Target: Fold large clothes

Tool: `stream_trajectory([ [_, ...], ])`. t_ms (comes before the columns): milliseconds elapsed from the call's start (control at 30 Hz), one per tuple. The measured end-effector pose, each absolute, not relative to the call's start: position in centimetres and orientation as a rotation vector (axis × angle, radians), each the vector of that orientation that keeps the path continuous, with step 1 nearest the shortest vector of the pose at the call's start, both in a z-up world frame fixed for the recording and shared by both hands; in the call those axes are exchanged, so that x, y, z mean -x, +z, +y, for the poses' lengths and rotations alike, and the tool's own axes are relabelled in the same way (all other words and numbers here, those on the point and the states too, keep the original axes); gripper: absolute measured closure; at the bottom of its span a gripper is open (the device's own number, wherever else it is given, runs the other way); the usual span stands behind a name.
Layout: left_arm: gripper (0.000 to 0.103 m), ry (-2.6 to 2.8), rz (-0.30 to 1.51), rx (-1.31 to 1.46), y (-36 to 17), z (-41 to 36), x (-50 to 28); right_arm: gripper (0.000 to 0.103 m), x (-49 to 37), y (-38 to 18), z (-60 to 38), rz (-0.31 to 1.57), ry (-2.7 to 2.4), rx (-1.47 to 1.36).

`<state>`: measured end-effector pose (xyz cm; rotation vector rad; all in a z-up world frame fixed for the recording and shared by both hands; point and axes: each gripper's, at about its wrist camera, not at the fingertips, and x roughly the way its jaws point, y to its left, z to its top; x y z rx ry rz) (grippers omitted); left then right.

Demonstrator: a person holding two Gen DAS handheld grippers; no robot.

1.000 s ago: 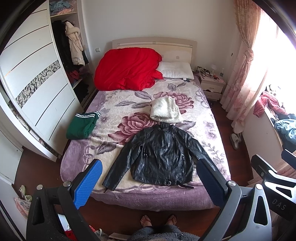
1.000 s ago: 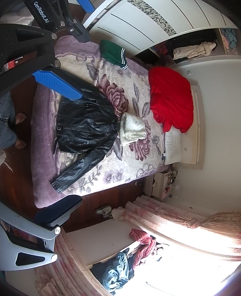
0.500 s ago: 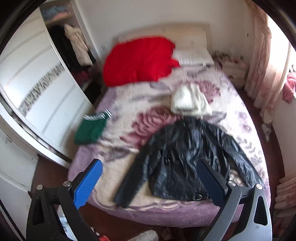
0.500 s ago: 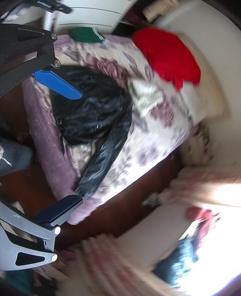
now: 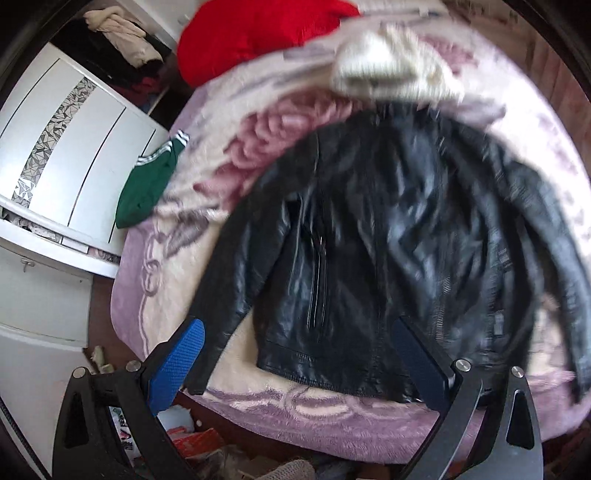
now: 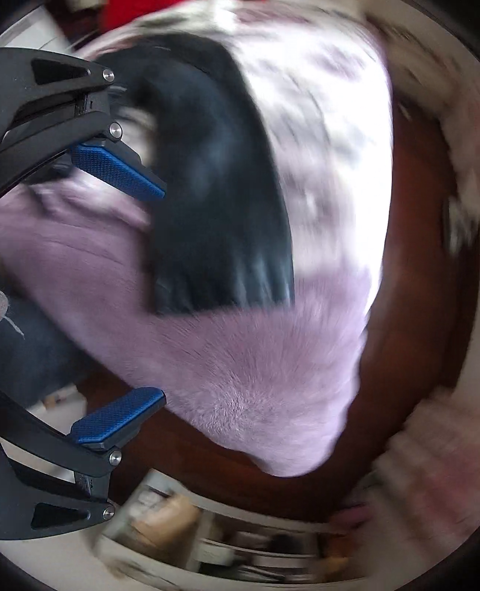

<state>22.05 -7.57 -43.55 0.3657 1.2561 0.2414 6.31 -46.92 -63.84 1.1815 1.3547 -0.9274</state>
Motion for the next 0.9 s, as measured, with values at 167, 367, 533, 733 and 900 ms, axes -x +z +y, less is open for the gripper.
stream_trajectory([
  [167,0.0,0.282,1.334,-0.339,-49.1,-8.1,-23.8,0.001,-4.7,-71.4,-48.3,1.2,-0.935,-1.451],
  [367,0.0,0.242,1.337,-0.317,-51.6,-10.2,-25.4,0.085,-6.2,-71.0,-47.2,1.214,-0.895,-1.294],
  [533,0.0,0.188,1.324,-0.263,-51.5,-11.1,-26.3,0.095,-5.4,-67.8,-49.5,1.084,-0.917,-1.228],
  [733,0.0,0.155,1.313,-0.216,-50.8,-10.0,-27.2,0.095,-13.0,-60.0,-49.3,1.001,-0.821,-1.162],
  [900,0.0,0.207,1.296,-0.16,-49.5,-5.2,-27.0,0.096,-23.0,-53.0,-41.8,0.995,-0.578,-1.007],
])
